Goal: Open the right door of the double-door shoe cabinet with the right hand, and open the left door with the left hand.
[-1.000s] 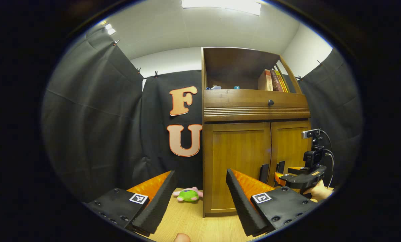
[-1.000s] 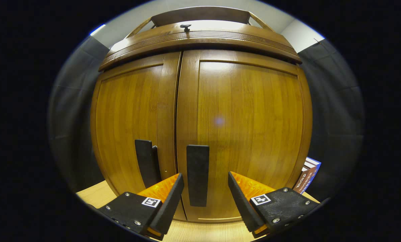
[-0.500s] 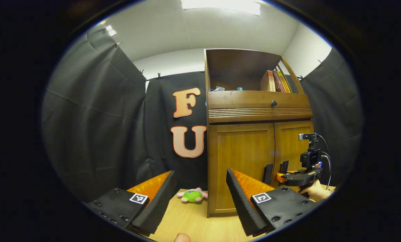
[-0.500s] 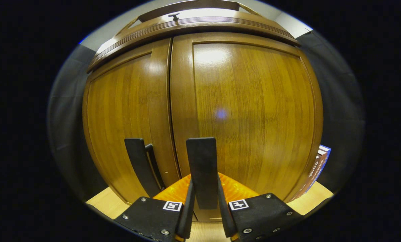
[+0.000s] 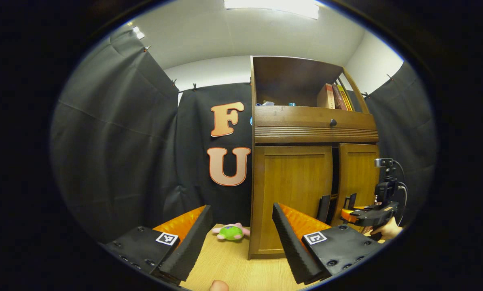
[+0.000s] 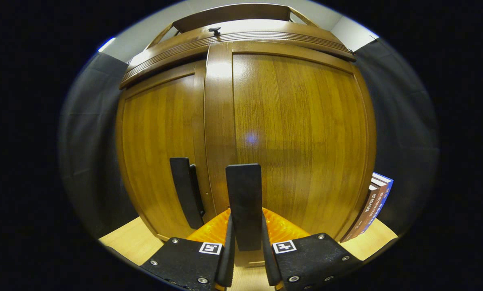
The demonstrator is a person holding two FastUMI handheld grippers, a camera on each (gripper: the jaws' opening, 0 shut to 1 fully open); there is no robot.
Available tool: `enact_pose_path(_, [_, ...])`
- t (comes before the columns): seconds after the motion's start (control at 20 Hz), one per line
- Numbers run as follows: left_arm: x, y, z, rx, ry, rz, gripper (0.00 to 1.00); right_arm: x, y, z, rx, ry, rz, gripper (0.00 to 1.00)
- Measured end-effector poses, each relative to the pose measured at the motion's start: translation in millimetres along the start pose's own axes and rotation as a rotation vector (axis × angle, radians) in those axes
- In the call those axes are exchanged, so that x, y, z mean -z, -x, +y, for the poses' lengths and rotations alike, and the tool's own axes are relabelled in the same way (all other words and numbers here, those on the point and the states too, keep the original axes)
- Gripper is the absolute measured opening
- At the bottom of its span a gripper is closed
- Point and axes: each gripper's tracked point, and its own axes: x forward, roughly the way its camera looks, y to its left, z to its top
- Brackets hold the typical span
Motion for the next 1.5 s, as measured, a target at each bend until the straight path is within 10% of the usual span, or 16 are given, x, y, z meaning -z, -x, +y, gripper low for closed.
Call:
enact_pose_path(0.2, [-1.7,-1.1,-4.8,0.013,0.001,-0.003,0.96,1.7,38.5,-12.1,-0.039,-0.005,-0.003,0.21])
enact_pose_path(0.6, [-2.4,1.7,-25.8,0.042,-0.004,0.003,0.95,3.1,102.4,-47.8,-0.044,-0.003,-0.002,0.39])
enact_pose_path(1.15, [-2.2,1.0,-72.7,0.118,-0.006,0.005,0.96,1.9,159.9,-119.2,0.101,0.036,0.01,0.18])
enact_pose_path(1.2, [-0.3,1.6,-77.4,0.125,-0.007,0.004,0.97,2.1,164.3,-127.9,0.117,0.037,0.01,0.27])
enact_pose_path(1.5, [6.6,-5.8,-97.4,0.165,0.0,0.02,0.97,-2.5,184.6,-173.7,0.229,0.052,0.006,0.06])
